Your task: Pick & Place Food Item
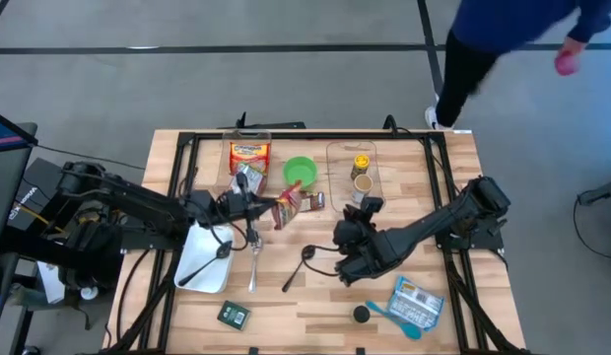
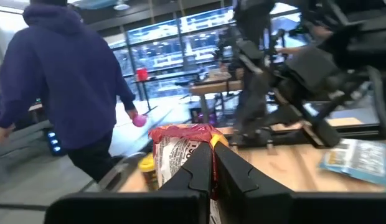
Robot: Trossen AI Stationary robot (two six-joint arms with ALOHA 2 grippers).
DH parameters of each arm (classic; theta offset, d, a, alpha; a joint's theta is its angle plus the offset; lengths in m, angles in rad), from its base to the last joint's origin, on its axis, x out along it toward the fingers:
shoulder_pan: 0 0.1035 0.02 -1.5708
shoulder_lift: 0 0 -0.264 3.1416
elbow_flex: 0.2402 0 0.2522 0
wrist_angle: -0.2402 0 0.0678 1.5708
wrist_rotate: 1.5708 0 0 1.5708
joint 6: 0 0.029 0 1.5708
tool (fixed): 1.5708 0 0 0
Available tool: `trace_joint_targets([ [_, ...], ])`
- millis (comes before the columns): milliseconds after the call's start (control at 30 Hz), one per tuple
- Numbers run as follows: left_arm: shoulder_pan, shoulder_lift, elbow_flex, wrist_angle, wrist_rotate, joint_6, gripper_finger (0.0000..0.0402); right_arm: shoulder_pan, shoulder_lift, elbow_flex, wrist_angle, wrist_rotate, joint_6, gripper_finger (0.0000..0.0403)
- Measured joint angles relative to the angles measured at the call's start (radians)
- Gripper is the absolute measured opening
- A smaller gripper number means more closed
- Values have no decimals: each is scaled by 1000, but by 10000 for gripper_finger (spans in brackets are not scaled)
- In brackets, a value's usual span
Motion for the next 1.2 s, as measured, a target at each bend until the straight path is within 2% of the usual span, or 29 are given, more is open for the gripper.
trace_joint_targets([
  [300,134,-194,0,-226,1,0,1,-30,0,0,3,0,0,4],
  [600,277,-287,0,-369,6,127,1,-49,0,0,22,-2,0,3],
  [833,403,-285,0,-449,169,146,1,-48,0,0,23,-3,0,2],
  [1200,574,-291,1,-553,322,96,1,-48,0,0,26,-3,0,1],
])
